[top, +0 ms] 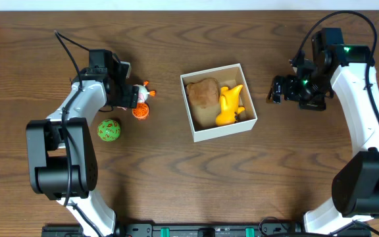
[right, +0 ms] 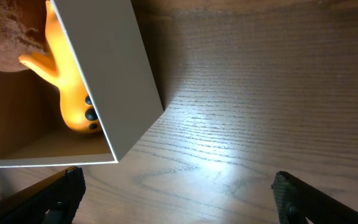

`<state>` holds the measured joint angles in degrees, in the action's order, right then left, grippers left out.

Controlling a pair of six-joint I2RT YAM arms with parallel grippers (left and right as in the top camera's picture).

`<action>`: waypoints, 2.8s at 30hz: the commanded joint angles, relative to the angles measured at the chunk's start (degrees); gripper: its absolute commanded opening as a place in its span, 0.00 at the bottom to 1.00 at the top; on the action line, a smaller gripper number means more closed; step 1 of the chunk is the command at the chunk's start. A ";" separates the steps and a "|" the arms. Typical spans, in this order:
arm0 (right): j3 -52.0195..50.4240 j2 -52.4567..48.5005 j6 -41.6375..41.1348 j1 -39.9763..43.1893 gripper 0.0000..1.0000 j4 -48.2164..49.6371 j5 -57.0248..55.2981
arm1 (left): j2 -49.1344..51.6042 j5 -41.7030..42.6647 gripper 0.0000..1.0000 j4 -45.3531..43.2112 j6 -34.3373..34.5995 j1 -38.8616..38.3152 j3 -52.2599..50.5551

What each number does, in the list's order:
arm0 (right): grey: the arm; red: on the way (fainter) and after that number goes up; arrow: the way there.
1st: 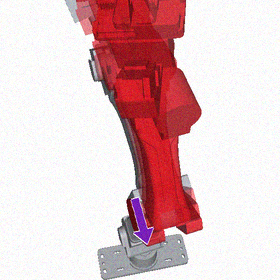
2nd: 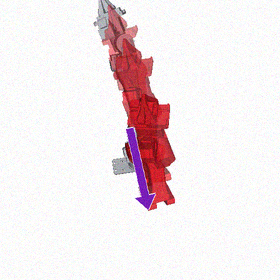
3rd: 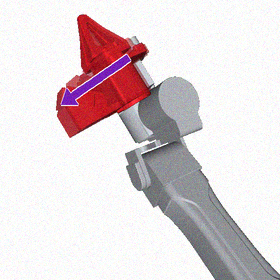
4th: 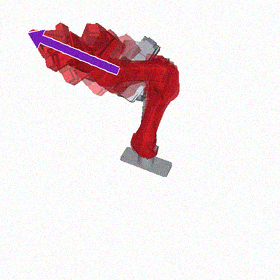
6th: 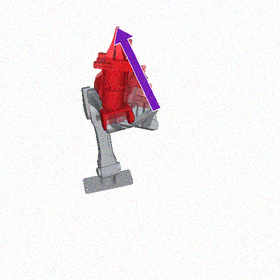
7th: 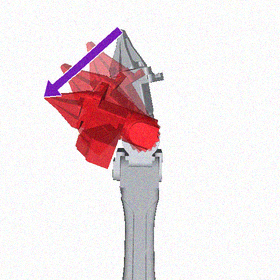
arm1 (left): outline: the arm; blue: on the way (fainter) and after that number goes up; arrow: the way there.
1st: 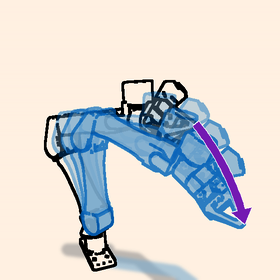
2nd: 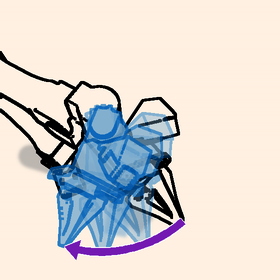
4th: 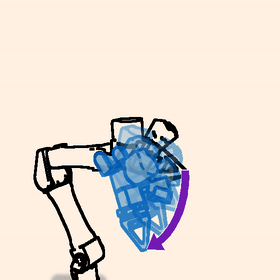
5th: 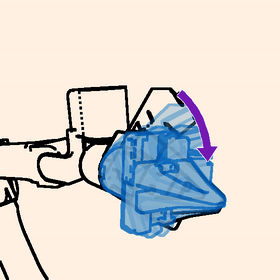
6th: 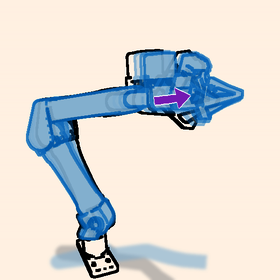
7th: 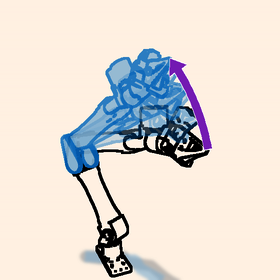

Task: Pack container
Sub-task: 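Reach the left gripper to the pink-white duck toy and grasp it, then carry the duck with the left gripper into the box and release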

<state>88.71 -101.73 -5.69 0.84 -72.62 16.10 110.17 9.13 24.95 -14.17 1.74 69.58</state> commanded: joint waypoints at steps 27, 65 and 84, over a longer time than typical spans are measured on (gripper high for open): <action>-0.35 0.70 -0.66 0.28 0.99 0.31 0.42 | -34.82 7.26 0.15 15.65 12.61 -12.66 1.38; -0.35 0.70 -0.70 0.28 0.99 1.01 0.44 | -10.54 3.30 0.57 7.52 19.87 -33.90 1.36; -0.35 0.70 -0.68 0.28 0.99 0.83 0.44 | -21.38 3.13 0.57 11.39 21.77 -33.90 4.92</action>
<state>88.64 -101.73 -5.69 0.84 -71.72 16.08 88.64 13.15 34.79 6.90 -32.32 73.71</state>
